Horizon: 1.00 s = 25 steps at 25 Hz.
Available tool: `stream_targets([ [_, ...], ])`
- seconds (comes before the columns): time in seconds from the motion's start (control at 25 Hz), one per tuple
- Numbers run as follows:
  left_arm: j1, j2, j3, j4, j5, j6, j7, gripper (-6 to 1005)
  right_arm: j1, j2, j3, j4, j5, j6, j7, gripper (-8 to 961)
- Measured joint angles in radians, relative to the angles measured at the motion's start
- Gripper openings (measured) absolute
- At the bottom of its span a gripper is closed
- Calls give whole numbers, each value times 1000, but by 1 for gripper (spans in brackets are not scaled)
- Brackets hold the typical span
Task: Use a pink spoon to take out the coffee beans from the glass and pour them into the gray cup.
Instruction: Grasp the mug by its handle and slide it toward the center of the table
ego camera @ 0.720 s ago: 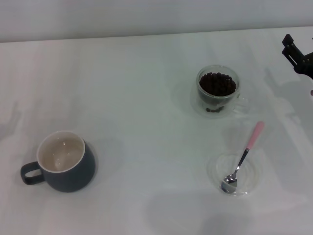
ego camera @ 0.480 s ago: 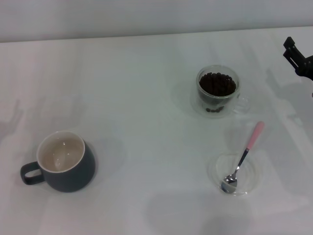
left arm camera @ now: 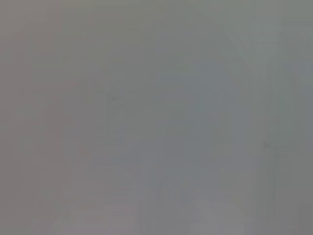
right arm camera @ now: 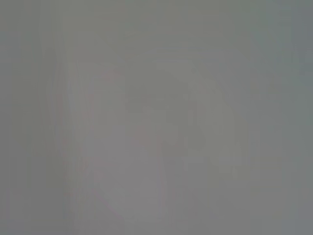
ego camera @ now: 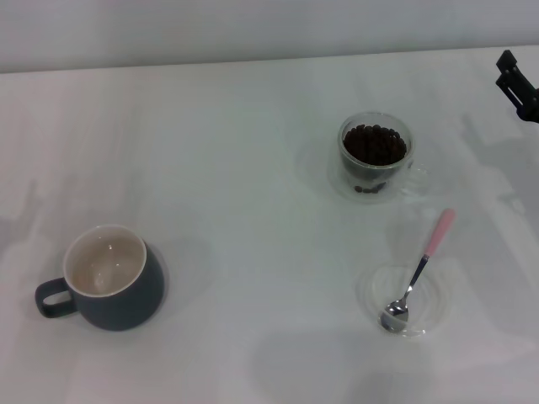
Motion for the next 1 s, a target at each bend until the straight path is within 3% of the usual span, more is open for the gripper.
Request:
stream_targets([
  [0.52, 178, 0, 34, 8, 119, -114, 1, 887, -37, -3, 1, 2, 12, 22, 18, 875],
  [1.0, 255, -7, 43, 26, 299, -151, -6, 887, -28, -5, 3, -23, 36, 18, 36, 874],
])
